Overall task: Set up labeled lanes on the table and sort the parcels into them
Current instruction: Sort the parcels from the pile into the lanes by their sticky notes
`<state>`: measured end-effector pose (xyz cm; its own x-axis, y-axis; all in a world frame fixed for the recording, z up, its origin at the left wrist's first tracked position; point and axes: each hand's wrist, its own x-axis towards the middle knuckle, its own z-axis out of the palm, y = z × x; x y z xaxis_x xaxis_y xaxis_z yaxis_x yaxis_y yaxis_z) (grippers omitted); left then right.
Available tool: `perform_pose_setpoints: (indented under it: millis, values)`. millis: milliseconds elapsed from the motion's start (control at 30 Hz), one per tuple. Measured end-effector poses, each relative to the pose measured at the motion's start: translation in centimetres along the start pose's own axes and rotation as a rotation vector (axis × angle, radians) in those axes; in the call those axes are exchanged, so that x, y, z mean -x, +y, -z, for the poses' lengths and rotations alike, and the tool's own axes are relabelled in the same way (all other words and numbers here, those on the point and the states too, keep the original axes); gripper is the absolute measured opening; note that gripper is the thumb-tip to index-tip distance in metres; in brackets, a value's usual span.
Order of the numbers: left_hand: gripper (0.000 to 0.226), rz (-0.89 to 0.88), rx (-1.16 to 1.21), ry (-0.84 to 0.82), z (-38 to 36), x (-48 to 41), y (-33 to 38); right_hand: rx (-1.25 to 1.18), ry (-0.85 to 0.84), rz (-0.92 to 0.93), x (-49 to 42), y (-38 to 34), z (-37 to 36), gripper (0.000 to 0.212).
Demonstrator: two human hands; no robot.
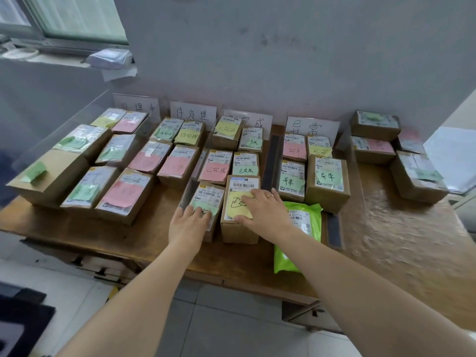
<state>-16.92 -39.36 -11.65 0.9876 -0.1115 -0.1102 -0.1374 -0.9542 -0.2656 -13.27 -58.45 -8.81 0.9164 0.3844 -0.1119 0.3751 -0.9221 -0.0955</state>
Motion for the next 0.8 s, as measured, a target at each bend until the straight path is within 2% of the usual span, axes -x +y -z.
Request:
perform_pose_setpoints:
  millis: [167, 300, 567, 800]
  values:
    - [0.057, 0.017, 0.165, 0.07, 1.7, 0.0, -0.5, 0.008, -0.045, -0.029, 0.0, -0.7, 0.7, 0.066]
    - [0.046, -0.008, 0.215, 0.138, 3.9, -0.5, -1.1, -0.041, -0.108, -0.046, 0.5, -0.9, 2.4, 0.057]
    - [0.042, -0.127, 0.238, 0.213, 9.0, -2.2, 0.9, 0.019, -0.008, -0.079, 2.6, 1.9, 6.1, 0.046]
    - [0.039, -0.231, 0.239, 0.262, 13.2, -4.9, 6.1, 0.049, 0.083, -0.177, 5.5, 8.3, 8.3, 0.043]
